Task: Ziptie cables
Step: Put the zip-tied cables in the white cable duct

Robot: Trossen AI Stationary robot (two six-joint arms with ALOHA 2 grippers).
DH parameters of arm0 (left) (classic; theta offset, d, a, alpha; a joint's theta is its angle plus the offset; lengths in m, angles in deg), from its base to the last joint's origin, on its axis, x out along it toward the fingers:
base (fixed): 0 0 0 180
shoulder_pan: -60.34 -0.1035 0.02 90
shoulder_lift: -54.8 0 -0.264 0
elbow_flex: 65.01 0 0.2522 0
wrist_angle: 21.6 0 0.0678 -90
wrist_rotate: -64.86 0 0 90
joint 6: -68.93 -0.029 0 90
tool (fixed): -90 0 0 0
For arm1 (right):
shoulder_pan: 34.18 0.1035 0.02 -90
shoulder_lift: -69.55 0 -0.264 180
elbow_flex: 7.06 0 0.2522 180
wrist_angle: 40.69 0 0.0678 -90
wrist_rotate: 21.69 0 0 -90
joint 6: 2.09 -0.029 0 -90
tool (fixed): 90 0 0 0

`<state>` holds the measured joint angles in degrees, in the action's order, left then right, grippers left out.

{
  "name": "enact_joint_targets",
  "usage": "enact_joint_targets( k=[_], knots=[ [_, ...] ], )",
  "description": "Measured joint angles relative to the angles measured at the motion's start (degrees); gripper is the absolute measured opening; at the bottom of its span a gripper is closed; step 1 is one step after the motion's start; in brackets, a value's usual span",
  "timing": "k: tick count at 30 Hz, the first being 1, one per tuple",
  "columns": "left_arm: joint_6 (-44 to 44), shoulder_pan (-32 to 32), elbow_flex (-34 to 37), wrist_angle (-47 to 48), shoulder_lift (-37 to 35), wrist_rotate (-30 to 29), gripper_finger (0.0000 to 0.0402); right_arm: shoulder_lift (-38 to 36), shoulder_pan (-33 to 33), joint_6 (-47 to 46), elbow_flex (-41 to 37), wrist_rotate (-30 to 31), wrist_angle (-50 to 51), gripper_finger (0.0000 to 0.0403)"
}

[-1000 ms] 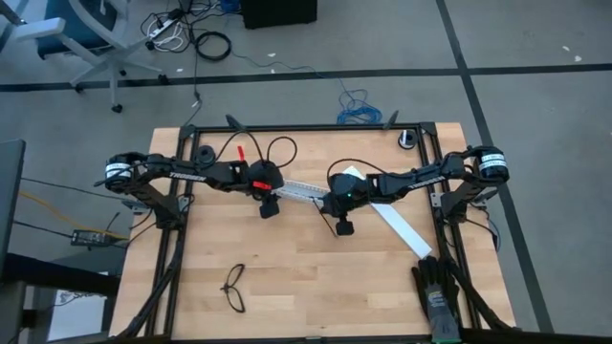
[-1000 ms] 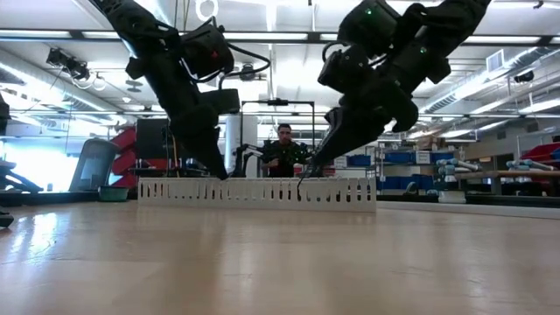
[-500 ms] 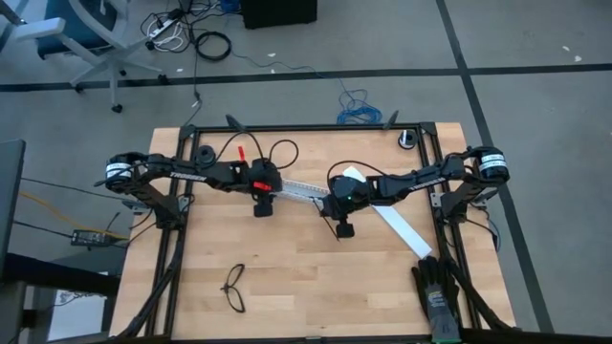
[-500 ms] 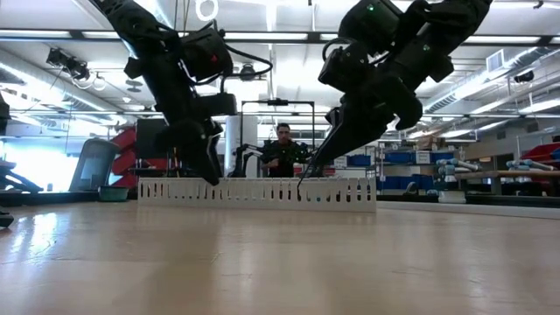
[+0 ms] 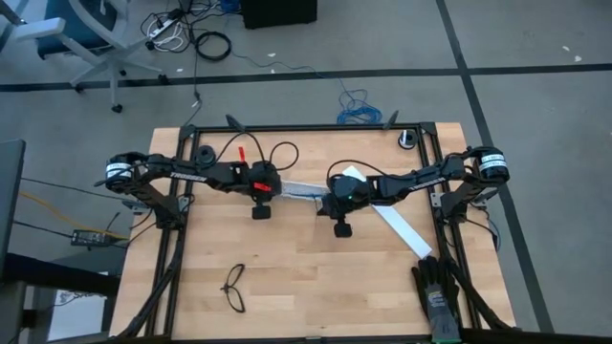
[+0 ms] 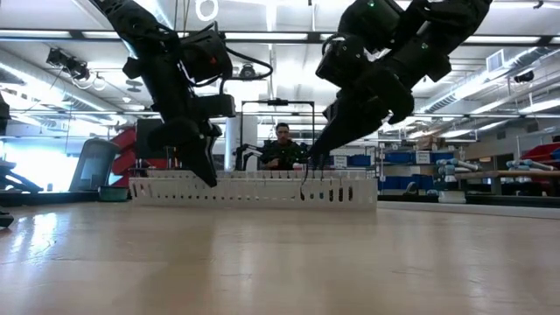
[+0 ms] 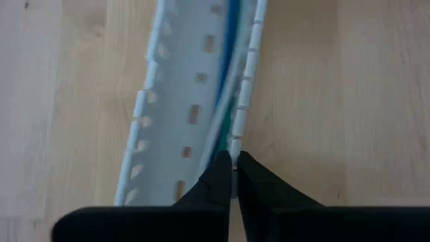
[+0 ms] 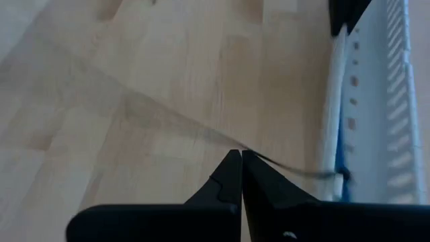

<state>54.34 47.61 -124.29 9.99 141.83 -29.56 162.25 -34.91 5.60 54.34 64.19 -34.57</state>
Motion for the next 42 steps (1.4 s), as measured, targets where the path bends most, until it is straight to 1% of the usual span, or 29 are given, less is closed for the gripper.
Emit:
enact_joint_targets(
  k=[2,6,12,17,23,26,29,35,38,42],
  knots=[
    [0.03,-0.04,0.00,0.08,0.01,-0.19,0.0011,0.00,-0.11,0.02,0.00,0.00,-1.33,0.0001],
    [0.07,-0.07,0.00,0.14,0.01,-0.29,0.0009,0.00,-0.60,1.16,0.00,0.41,-1.90,0.0000],
    [-0.02,-0.07,0.00,0.22,0.01,0.63,0.0008,0.00,-2.03,2.75,0.00,4.61,-3.49,0.0000],
    [-0.07,-0.07,-0.02,1.81,-0.03,0.65,0.0008,-0.04,-2.69,2.64,-0.02,12.02,0.53,0.0000],
    [-0.13,-0.34,-0.10,3.02,-0.07,0.96,0.0008,-0.17,-2.20,2.45,-0.02,12.85,7.56,0.0008],
    [-0.15,-1.22,-0.11,3.14,-0.10,3.27,0.0008,-0.07,-1.05,2.94,-0.03,12.63,8.15,0.0023],
    [-0.11,-2.27,-0.11,3.14,-0.07,5.35,0.0008,-0.07,0.27,6.72,-0.04,11.91,7.02,0.0043],
    [-0.14,-5.64,-0.11,3.36,-0.07,11.77,0.0007,-0.04,1.77,14.68,-0.04,14.70,6.85,0.0081],
    [-0.13,-7.64,-0.11,3.42,-0.07,14.42,0.0007,-0.04,1.75,18.32,-0.04,15.06,6.32,0.0090],
    [-0.12,-10.47,-0.73,4.79,-0.06,17.17,0.0007,-0.04,1.75,24.50,-0.04,15.20,5.49,0.0090]
  ],
)
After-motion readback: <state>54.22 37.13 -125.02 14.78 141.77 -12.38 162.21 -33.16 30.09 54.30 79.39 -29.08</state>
